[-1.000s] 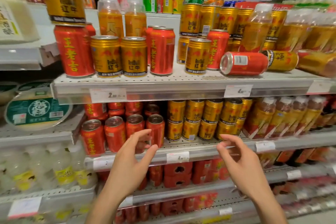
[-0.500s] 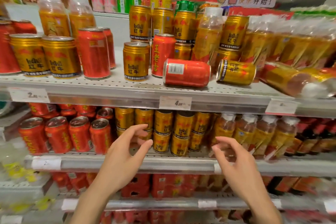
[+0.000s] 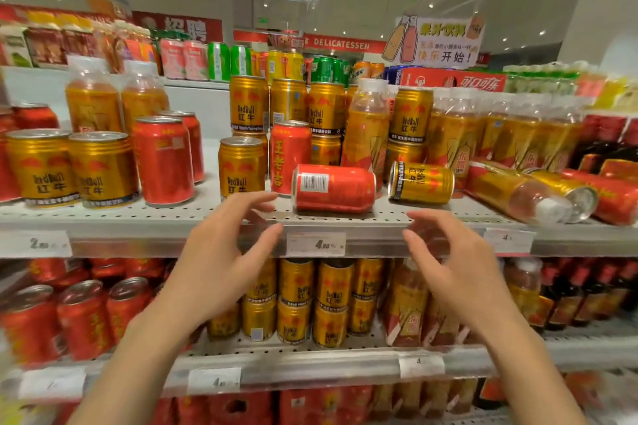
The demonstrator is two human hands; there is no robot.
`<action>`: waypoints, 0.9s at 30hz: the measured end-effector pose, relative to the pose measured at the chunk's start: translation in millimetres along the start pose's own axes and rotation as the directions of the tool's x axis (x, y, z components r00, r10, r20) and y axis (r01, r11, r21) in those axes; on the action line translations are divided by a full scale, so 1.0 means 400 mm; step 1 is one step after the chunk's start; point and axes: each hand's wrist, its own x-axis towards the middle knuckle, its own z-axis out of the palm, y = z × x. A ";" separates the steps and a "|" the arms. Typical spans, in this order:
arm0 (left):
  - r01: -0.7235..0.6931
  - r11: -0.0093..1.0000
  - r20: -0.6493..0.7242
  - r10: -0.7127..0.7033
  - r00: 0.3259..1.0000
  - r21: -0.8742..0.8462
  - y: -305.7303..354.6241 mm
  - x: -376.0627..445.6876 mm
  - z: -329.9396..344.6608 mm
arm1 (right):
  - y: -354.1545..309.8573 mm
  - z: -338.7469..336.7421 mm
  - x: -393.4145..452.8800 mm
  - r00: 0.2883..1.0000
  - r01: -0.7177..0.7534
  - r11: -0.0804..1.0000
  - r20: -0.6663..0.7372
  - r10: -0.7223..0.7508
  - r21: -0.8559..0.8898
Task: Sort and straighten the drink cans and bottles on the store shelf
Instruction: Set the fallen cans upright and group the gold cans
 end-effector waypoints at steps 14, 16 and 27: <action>-0.138 0.935 -0.110 0.183 0.977 0.328 -0.112 0.215 0.001 | -0.026 0.132 0.164 0.970 0.229 0.969 0.064 -0.235 0.092; -0.137 0.942 -0.129 0.184 0.975 0.307 -0.115 0.215 0.005 | -0.025 0.130 0.164 0.974 0.207 0.969 0.070 -0.218 0.132; -0.145 0.950 -0.134 0.188 0.973 0.278 -0.117 0.218 0.002 | -0.111 0.092 0.274 0.952 0.305 0.918 -0.076 -0.295 0.255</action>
